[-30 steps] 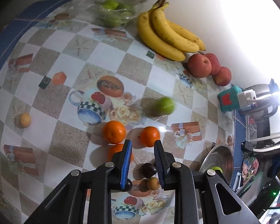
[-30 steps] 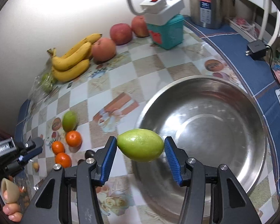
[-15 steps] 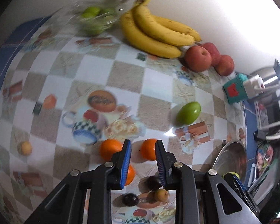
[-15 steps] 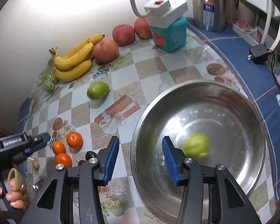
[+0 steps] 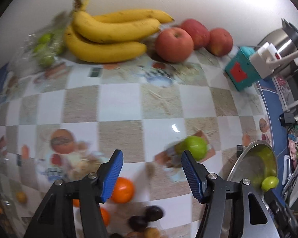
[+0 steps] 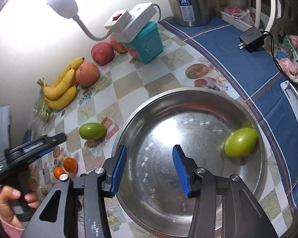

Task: Organize fruits

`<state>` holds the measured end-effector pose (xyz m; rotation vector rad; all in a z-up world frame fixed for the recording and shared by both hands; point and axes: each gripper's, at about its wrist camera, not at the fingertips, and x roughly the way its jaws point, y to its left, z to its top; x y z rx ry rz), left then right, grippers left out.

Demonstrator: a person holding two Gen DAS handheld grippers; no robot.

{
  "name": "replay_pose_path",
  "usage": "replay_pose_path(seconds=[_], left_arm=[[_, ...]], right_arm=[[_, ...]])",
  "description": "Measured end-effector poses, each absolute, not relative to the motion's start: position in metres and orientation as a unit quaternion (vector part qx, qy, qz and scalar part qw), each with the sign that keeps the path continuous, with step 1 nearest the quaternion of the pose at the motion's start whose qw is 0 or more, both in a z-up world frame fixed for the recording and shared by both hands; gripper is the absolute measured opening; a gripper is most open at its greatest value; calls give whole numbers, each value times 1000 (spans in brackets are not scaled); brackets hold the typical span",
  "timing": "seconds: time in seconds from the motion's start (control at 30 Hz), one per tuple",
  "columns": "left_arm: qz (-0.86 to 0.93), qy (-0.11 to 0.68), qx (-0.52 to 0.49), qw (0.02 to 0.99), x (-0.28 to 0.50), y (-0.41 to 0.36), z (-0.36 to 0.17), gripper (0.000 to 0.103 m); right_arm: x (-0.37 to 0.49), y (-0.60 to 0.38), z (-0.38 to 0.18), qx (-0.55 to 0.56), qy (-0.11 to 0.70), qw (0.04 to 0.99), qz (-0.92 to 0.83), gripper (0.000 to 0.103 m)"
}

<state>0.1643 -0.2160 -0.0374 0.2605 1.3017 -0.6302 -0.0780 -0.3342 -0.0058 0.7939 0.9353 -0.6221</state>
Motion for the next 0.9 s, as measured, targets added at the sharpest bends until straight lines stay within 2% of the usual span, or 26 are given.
replay_pose_path(seconds=[0.33, 0.4, 0.6, 0.9], left_arm=[[-295, 597, 147, 731, 155, -264, -60, 66], [-298, 596, 148, 730, 153, -268, -62, 57], [-301, 583, 167, 736, 145, -271, -57, 56], [-364, 556, 104, 740, 112, -260, 4, 56]], right_arm=[[-80, -336, -11, 376, 435, 770, -278, 49], [-80, -336, -13, 377, 437, 768, -277, 49], [-80, -337, -15, 379, 437, 769, -273, 49], [-87, -341, -11, 388, 425, 769, -278, 50]])
